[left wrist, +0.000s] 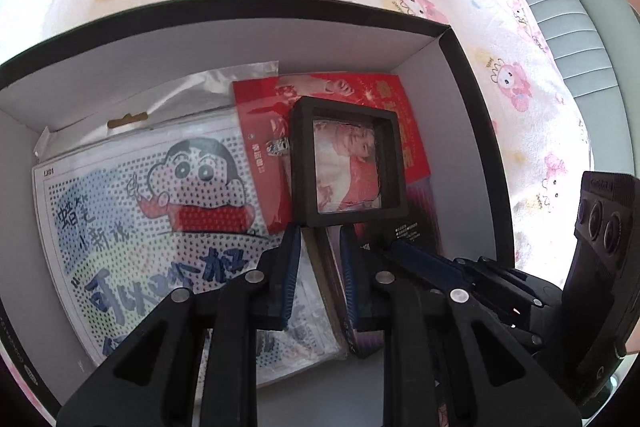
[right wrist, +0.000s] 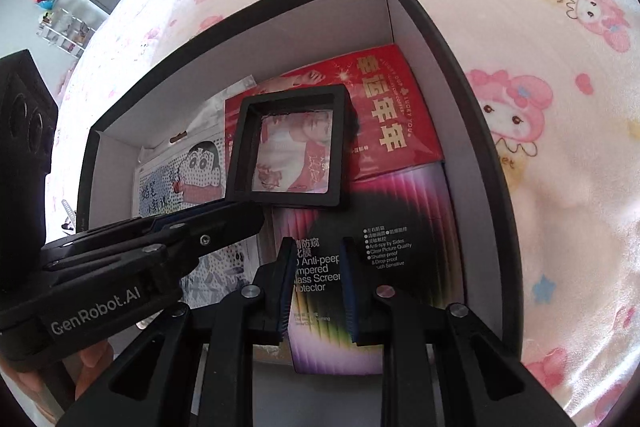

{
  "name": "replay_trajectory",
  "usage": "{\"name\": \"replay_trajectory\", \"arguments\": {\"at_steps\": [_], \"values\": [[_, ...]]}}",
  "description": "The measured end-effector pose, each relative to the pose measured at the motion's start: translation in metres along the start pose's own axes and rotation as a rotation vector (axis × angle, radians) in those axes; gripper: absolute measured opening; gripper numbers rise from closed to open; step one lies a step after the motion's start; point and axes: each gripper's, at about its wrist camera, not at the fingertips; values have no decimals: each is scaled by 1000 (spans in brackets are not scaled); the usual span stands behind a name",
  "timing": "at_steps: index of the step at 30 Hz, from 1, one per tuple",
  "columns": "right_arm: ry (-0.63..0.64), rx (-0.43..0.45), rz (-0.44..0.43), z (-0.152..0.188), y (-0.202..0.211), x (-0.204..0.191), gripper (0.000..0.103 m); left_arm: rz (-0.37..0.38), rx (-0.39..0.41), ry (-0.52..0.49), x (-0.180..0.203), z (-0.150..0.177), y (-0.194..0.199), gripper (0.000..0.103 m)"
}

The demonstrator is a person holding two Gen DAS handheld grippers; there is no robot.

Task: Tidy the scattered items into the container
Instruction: 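Lower the black frame into the box against the red card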

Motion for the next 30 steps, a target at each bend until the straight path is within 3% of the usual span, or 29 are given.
{"name": "replay_trajectory", "arguments": {"at_steps": [5, 11, 16, 22, 28, 30], "values": [[11, 59, 15, -7, 6, 0, 18, 51, 37, 7, -2, -2, 5, 18], [12, 62, 25, -11, 6, 0, 18, 31, 94, 71, -25, 9, 23, 18], [11, 59, -1, -23, 3, -3, 18, 46, 95, 123, -36, 10, 24, 18], [39, 113, 42, -34, 5, -12, 18, 84, 97, 130, -30, 0, 12, 18], [-78, 138, -111, -29, 27, 12, 18, 88, 97, 164, -26, -24, -1, 18], [-83, 141, -111, -28, 27, 11, 18, 95, 96, 167, -24, -29, -4, 18]]}}
Point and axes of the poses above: each gripper's, at about its wrist camera, not at the fingertips, and y roughly against the way its jaws point, x to its right, z to its underside, and after that the axes turned 7 degrees about -y, right-handed
